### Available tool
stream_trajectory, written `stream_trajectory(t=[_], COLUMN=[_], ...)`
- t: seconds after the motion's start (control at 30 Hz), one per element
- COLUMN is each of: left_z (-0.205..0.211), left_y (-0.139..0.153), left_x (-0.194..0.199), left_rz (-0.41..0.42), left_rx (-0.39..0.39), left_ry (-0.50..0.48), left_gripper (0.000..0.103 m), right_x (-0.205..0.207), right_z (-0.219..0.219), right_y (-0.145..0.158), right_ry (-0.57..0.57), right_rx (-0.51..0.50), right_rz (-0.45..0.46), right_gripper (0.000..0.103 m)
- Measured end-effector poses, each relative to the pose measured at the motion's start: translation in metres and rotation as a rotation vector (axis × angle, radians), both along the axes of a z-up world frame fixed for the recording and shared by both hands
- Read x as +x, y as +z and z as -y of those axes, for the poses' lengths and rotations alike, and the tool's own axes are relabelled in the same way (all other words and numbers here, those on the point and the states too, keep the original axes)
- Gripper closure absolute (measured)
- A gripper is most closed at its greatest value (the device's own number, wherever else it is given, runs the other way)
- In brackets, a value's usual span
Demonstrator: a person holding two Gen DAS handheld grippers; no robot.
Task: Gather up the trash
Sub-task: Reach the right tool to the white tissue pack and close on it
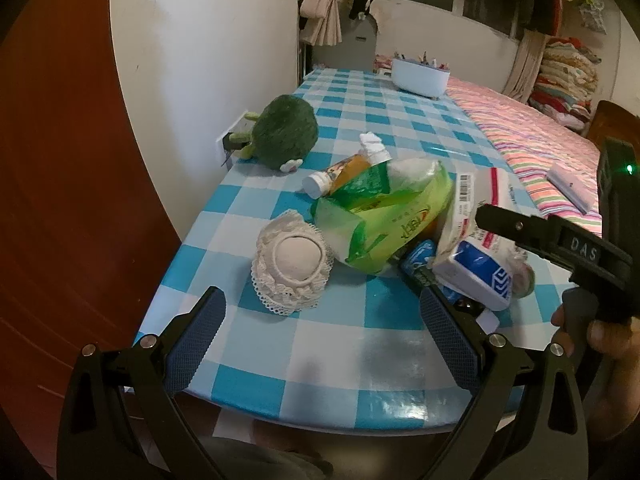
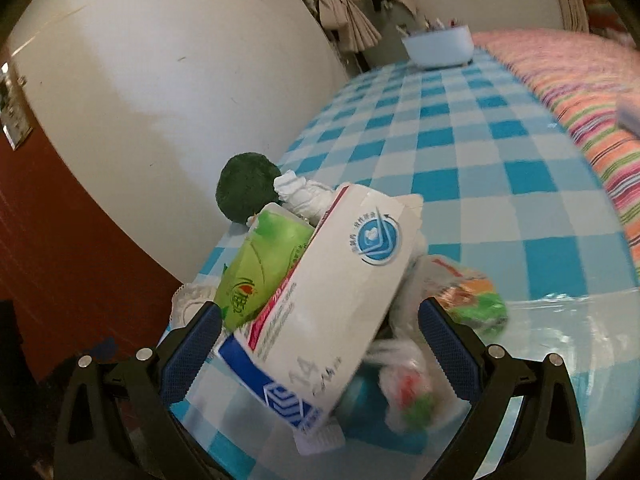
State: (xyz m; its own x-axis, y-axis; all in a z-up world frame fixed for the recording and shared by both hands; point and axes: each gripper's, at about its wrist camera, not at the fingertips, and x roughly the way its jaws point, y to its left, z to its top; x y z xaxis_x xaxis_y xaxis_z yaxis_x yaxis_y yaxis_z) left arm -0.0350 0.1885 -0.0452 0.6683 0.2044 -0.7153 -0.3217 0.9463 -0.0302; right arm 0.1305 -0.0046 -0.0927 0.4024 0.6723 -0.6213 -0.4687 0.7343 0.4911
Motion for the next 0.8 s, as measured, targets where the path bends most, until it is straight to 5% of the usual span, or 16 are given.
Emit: stream_trajectory(t=[0.2,0.3,0.4,0.8], left_z=[-0.009,-0.012,-0.014,-0.043], left_y=[-0.009,-0.012,-0.015,-0.041], left_x=[0.006,0.008,0.010,0.045], left_rz=[-0.027,-0.035,-0.044,-0.115], left_rx=[-0.009,-0.004,0.000,-0.048], left_ry=[0.026,0.036,0.041,0.077], left_gripper=[0.007,0.007,0.007,0.007], right_x=[0.017,0.024,0.028,0.015], right_z=[-0.020,-0.023,-0.015,0.032], right_y=[-0.012,-0.017,-0.017,0.027], right_ry=[0.029,0.058,0.068,0.033], right_rx=[-0.024,0.005,0.045,0.146], right_rz=[-0.039,-0.048,-0.045,0.164], right_gripper=[0.012,0.042,0.050,0.056])
